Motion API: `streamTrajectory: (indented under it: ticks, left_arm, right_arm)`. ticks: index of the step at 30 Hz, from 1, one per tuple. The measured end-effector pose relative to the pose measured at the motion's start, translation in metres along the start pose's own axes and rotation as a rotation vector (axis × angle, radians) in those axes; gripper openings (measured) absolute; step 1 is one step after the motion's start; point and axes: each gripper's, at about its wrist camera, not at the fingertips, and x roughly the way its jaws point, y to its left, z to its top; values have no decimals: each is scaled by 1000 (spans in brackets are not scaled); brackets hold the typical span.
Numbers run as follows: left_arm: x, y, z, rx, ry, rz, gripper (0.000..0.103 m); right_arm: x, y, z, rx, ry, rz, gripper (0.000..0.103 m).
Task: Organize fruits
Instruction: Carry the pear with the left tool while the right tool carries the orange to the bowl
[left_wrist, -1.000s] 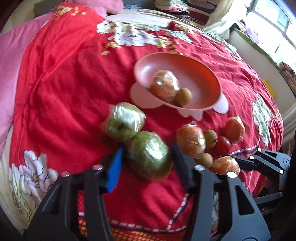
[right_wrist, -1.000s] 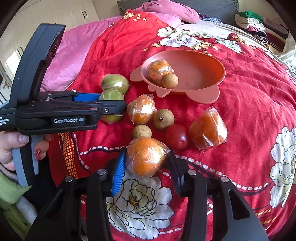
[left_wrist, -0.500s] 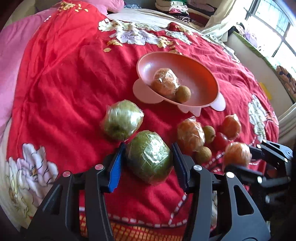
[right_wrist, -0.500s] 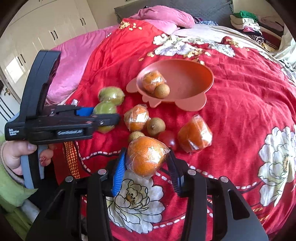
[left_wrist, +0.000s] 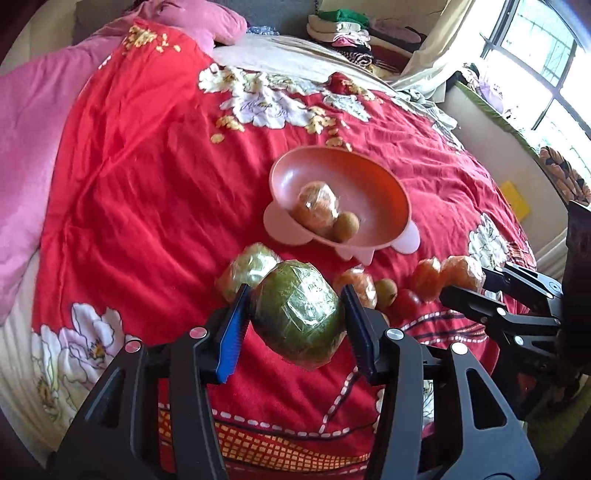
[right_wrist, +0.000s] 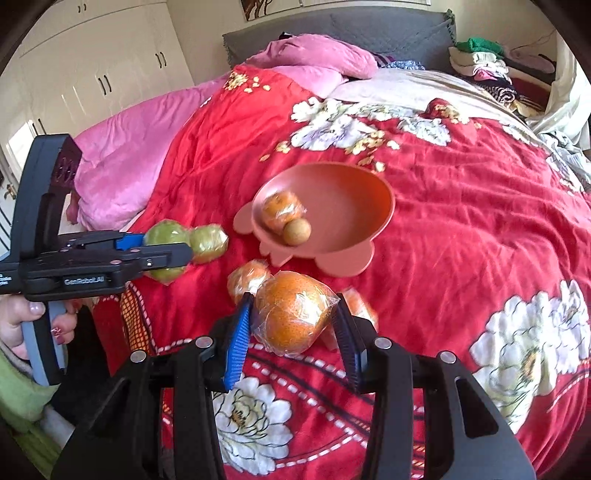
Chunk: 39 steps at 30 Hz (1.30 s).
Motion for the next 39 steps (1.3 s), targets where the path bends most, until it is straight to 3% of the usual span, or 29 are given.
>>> streamTrajectory:
  ticks: [17,39]
  left_arm:
    - [14,-11,48,31,-19,-18,41]
    - [64,-16,93,77,23,-10,41]
  right_arm:
    - [10,-12,26,-12,-26,-21,41]
    - [42,-23,48,-29,-12,-33,41]
